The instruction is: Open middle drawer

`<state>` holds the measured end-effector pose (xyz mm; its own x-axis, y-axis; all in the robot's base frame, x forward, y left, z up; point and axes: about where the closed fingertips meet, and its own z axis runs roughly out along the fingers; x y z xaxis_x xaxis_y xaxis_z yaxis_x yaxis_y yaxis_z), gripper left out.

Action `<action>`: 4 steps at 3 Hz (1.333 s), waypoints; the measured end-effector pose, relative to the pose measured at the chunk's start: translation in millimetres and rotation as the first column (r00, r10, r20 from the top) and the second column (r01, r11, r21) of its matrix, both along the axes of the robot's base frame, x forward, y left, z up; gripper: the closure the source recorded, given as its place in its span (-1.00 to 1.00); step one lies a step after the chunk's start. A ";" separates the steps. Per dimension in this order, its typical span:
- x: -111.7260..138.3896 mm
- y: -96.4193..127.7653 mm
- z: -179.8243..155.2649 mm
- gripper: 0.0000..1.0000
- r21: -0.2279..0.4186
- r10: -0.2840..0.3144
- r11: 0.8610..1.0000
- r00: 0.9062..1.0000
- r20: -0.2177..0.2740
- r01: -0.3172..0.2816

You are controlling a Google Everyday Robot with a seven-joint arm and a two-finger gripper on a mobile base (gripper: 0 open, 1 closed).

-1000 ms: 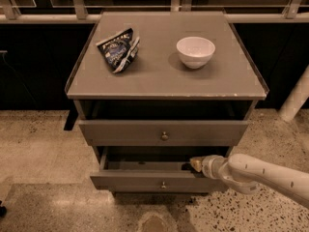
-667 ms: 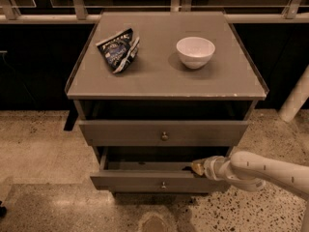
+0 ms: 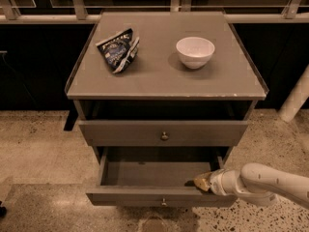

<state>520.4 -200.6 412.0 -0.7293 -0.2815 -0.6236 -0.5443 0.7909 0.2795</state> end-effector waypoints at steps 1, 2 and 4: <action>-27.8 0.5 -0.4 1.00 0.051 -0.031 0.998 0.999 -0.022 0.032; -33.0 -5.9 2.8 1.00 0.092 -0.109 0.990 0.994 0.023 0.107; 4.6 -61.4 52.7 1.00 0.169 -0.385 0.921 0.882 0.273 0.350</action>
Offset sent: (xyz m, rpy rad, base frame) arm -0.0341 -0.0215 0.0140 0.1345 -0.1258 -0.2372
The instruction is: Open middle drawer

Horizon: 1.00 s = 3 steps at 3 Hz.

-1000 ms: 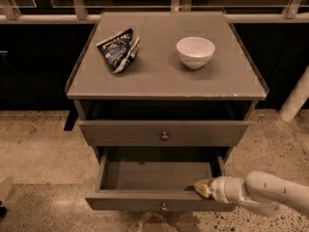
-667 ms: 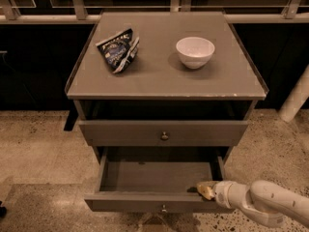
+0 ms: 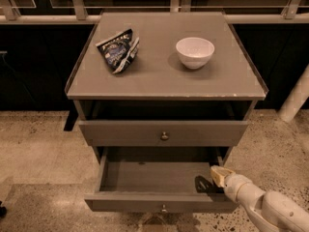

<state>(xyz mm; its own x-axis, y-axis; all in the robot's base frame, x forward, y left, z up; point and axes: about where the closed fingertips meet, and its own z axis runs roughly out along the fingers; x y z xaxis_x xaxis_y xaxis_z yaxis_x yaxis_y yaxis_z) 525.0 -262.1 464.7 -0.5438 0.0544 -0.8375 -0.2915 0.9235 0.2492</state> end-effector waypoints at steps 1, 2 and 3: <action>12.4 18.7 33.1 0.62 0.038 0.005 0.999 0.998 0.059 -0.007; 12.7 19.5 33.1 0.16 0.038 0.007 0.999 0.998 0.059 -0.009; 12.7 19.5 33.1 -0.31 0.038 0.007 0.999 0.998 0.059 -0.009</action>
Offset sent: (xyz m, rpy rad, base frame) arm 0.0113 0.0161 0.0324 0.0372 -0.0581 0.0011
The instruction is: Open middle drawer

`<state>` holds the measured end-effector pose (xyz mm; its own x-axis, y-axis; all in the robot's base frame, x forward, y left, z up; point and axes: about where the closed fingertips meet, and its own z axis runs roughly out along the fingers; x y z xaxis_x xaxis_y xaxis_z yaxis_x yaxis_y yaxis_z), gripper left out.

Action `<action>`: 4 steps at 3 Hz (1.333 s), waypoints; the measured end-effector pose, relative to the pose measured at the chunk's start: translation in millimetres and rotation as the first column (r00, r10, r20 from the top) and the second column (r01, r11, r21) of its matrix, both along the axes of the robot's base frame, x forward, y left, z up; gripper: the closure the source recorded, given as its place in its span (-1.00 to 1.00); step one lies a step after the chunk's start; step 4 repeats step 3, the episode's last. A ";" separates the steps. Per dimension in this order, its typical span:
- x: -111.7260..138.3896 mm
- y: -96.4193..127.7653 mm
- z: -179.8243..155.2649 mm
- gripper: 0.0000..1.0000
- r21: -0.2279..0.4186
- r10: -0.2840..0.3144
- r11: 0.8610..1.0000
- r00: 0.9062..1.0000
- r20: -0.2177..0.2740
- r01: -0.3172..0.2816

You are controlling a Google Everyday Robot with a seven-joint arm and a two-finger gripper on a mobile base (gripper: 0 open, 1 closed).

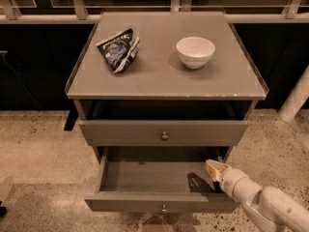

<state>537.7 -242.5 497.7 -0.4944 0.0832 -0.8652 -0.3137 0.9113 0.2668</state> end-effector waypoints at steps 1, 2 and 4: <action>0.0 0.1 0.0 -0.77 0.000 0.000 1.000 1.000 0.000 0.000; 0.0 0.1 0.0 -1.00 0.000 0.000 1.000 1.000 0.000 0.000; 0.0 0.1 0.0 -1.00 0.000 0.000 1.000 1.000 0.000 0.000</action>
Offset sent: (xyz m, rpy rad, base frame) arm 0.0000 0.0000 0.0000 0.0000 0.0000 0.0000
